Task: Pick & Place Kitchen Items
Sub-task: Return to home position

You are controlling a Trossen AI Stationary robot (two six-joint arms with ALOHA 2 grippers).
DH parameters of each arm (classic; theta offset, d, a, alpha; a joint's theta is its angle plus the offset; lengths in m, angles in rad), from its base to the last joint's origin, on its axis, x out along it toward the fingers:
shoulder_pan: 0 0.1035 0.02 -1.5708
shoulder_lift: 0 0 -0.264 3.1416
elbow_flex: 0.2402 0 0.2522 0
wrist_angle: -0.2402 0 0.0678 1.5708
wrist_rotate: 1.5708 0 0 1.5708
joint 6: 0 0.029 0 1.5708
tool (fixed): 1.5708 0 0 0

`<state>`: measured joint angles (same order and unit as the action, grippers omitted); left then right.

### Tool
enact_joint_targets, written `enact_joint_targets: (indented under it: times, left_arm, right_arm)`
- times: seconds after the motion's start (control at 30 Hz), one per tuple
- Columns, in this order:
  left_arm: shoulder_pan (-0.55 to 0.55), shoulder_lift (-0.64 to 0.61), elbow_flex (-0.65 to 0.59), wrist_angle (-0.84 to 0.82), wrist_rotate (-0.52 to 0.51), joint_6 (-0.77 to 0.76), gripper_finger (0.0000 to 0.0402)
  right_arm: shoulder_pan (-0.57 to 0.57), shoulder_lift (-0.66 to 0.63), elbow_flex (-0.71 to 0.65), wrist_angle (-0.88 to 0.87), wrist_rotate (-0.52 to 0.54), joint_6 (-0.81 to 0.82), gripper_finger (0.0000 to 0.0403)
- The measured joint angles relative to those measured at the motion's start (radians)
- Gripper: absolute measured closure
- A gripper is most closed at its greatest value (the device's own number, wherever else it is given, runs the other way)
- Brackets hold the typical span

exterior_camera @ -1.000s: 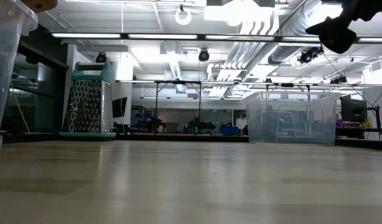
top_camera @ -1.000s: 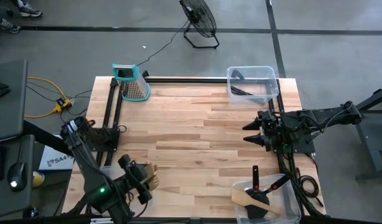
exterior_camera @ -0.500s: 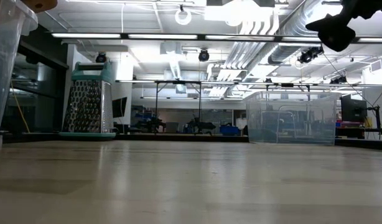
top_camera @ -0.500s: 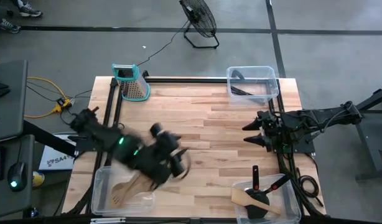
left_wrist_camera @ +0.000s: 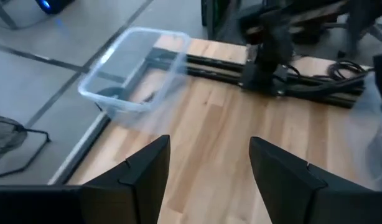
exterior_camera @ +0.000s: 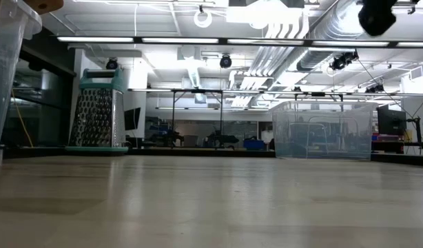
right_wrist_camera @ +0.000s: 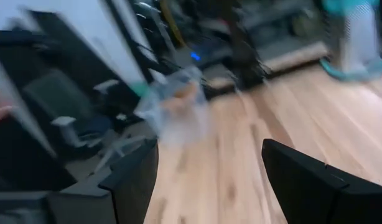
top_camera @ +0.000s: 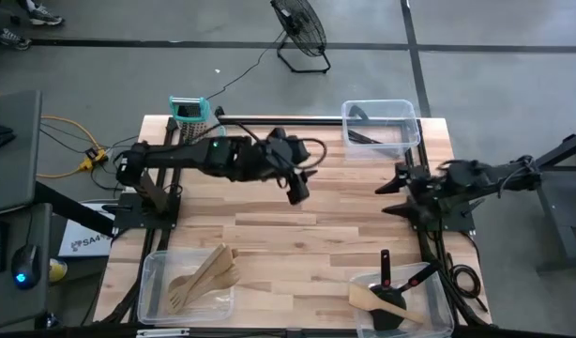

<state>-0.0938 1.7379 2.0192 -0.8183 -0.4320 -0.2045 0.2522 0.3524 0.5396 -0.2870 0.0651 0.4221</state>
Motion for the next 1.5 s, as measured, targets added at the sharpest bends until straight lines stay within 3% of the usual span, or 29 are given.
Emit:
enact_joint_targets:
  times: [0.13, 0.3, 0.6, 0.73, 0.9, 1.27, 1.5]
  left_arm:
    - [0.055, -0.056, -0.086, 0.027, 0.046, 0.05, 0.0188]
    - [0.136, -0.17, -0.357, 0.315, 0.192, 0.074, 0.0188]
    - [0.186, -0.468, -0.857, 0.727, 0.236, 0.024, 0.0188]
    - [0.201, -0.619, -1.044, 0.855, 0.237, 0.007, 0.0188]
    - [0.222, -0.776, -1.208, 0.895, 0.235, -0.046, 0.0188]
    - [0.32, -1.064, -1.424, 0.885, 0.278, -0.092, 0.0188]
    - [0.351, -1.202, -1.49, 0.844, 0.315, -0.123, 0.0188]
  right_arm:
    - [0.003, -0.139, -0.001, 0.048, -0.002, -0.106, 0.0125]
    - [0.003, -0.218, -0.092, 0.241, 0.068, -0.198, 0.0125]
    - [0.003, -0.145, -0.376, 0.732, 0.15, -0.215, 0.0125]
    - [0.003, -0.117, -0.416, 0.785, 0.178, -0.214, 0.0125]
    - [0.003, -0.079, -0.427, 0.831, 0.188, -0.225, 0.0125]
    - [0.003, -0.08, -0.429, 0.785, 0.16, -0.219, 0.0125]
    - [0.003, -0.032, -0.511, 0.948, 0.147, -0.169, 0.0125]
